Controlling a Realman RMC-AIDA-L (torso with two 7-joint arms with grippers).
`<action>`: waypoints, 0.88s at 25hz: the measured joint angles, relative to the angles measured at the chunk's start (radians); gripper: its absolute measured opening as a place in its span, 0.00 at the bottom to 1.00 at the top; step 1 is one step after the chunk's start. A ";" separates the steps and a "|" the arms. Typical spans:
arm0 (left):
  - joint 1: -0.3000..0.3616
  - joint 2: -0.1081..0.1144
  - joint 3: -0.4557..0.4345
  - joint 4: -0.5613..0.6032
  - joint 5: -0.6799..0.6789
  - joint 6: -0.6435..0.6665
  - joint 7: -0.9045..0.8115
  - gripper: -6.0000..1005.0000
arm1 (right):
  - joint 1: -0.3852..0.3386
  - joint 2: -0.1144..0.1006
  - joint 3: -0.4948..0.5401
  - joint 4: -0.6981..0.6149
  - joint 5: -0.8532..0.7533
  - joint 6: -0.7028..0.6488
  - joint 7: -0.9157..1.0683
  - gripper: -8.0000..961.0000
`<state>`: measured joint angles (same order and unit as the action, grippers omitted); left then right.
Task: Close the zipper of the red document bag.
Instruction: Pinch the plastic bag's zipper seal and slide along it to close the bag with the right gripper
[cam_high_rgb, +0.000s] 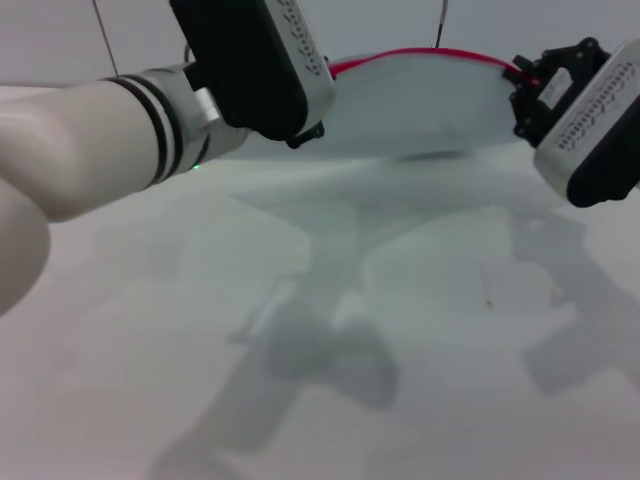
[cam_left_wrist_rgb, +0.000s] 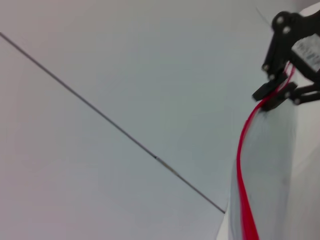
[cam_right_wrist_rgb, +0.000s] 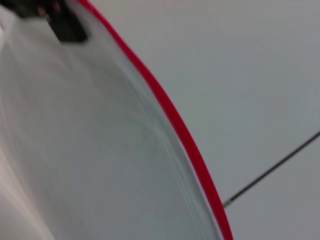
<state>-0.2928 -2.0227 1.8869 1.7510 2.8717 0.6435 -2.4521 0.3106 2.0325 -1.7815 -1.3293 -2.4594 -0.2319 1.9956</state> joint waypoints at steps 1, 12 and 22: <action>0.004 0.000 -0.005 0.004 0.000 0.000 0.005 0.06 | 0.000 0.000 0.008 0.005 0.001 0.000 0.000 0.08; 0.029 0.000 -0.048 0.023 0.000 -0.001 0.015 0.06 | 0.007 0.000 0.088 0.042 -0.003 0.001 0.000 0.08; 0.023 -0.001 -0.066 0.011 0.000 -0.003 0.016 0.06 | 0.010 0.000 0.121 0.047 -0.003 0.002 -0.007 0.10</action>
<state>-0.2699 -2.0233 1.8213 1.7623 2.8714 0.6404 -2.4359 0.3206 2.0327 -1.6601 -1.2827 -2.4620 -0.2302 1.9890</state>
